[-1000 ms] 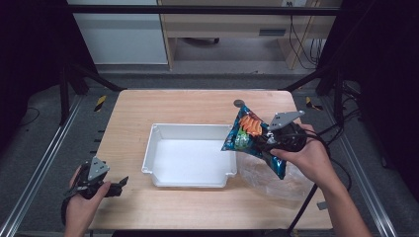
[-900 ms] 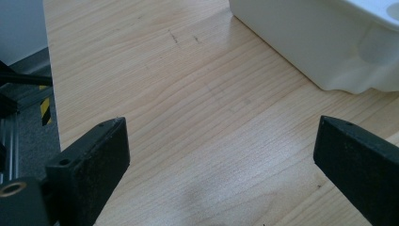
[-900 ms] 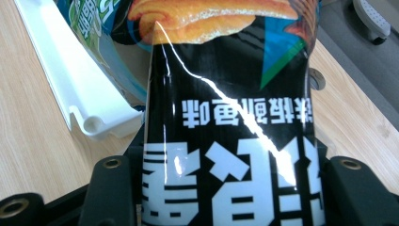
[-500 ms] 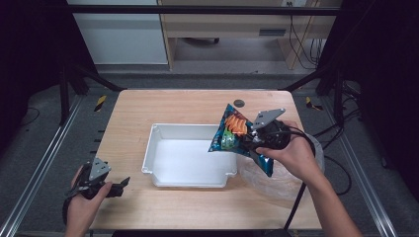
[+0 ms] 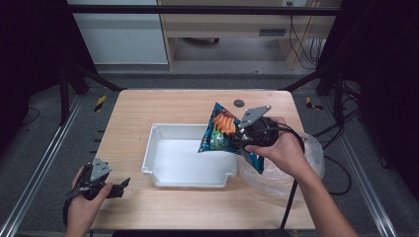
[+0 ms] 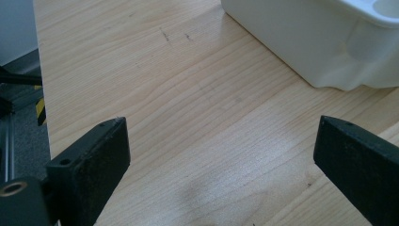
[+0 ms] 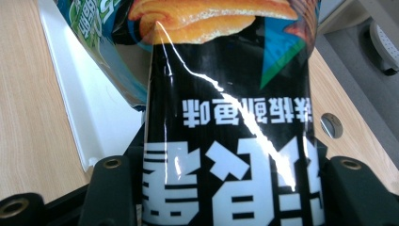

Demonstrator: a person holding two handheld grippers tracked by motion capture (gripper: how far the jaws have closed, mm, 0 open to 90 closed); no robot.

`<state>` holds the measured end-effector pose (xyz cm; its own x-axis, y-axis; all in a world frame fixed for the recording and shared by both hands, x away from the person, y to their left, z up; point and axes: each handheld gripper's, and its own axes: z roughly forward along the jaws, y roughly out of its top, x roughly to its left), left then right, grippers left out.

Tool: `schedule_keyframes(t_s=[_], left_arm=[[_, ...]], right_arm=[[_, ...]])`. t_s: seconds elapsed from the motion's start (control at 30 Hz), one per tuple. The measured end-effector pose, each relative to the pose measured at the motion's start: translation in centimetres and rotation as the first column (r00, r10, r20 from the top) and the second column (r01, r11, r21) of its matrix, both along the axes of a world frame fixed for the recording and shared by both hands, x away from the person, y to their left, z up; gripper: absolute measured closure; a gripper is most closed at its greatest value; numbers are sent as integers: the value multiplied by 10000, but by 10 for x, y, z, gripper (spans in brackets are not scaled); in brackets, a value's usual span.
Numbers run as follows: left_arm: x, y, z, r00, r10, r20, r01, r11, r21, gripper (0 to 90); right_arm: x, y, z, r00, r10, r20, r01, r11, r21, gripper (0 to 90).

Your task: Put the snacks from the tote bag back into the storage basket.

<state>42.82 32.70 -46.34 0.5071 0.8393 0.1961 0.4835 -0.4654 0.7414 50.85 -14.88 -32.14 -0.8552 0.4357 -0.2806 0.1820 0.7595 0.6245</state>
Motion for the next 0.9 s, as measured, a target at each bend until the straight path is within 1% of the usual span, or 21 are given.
schedule_keyframes(t_s=[0.07, 0.13, 0.17, 0.2, 0.27, 0.37, 0.4, 0.43, 0.47, 0.57, 0.67, 0.7, 0.8, 0.9], left_arm=[[0, 0, -1, 10000, 7, -22, -7, 10000, 1, 38], [1, 0, -1, 10000, 17, -54, -17, 10000, -14, 38], [1, 1, -2, 10000, 27, -71, -28, 10000, -32, 38], [1, 1, -2, 10000, 31, -58, -31, 10000, -38, 38], [1, 1, -1, 10000, 40, -29, -40, 10000, -73, 38], [0, 1, 0, 10000, 21, -18, -21, 10000, -43, 38], [0, 1, 0, 10000, 9, -15, -9, 10000, -33, 38], [0, 1, 0, 10000, 9, -15, -9, 10000, -33, 38], [1, 1, 0, 10000, 1, -8, -1, 10000, -22, 38], [1, 1, -1, 10000, -1, -33, 1, 10000, -18, 38], [1, 1, 0, 10000, 4, -17, -4, 10000, -27, 38], [0, 1, 0, 10000, 8, -3, -8, 10000, -36, 38], [0, 2, 0, 10000, 42, 18, -42, 10000, -56, 38], [1, 2, 0, 10000, 34, -4, -34, 10000, -5, 39]], right_arm=[[2, 4, 1, 9999, 134, 1, -134, 9999, -109, 428], [4, 7, 3, 9998, 179, -35, -179, 9998, -58, 428], [5, 9, 4, 9997, 235, -5, -235, 9996, -131, 428], [6, 12, 5, 9998, 195, -33, -196, 9997, -161, 428], [8, 16, 9, 9995, 327, 26, -326, 9993, -156, 428], [9, 21, 10, 9993, 381, 42, -380, 9991, -212, 428], [10, 26, 10, 9990, 439, 17, -439, 9988, -234, 428], [10, 26, 10, 9990, 439, 17, -439, 9988, -234, 428], [12, 32, 9, 9983, 589, -49, -590, 9980, -218, 428], [13, 37, 8, 9975, 701, -21, -702, 9971, -298, 428], [17, 49, 5, 9958, 908, -81, -910, 9952, -361, 428], [17, 49, 5, 9958, 908, -81, -910, 9952, -361, 428], [18, 57, 2, 9947, 1031, -49, -1032, 9937, -429, 428], [19, 60, 1, 9939, 1103, -63, -1105, 9932, -376, 427]])
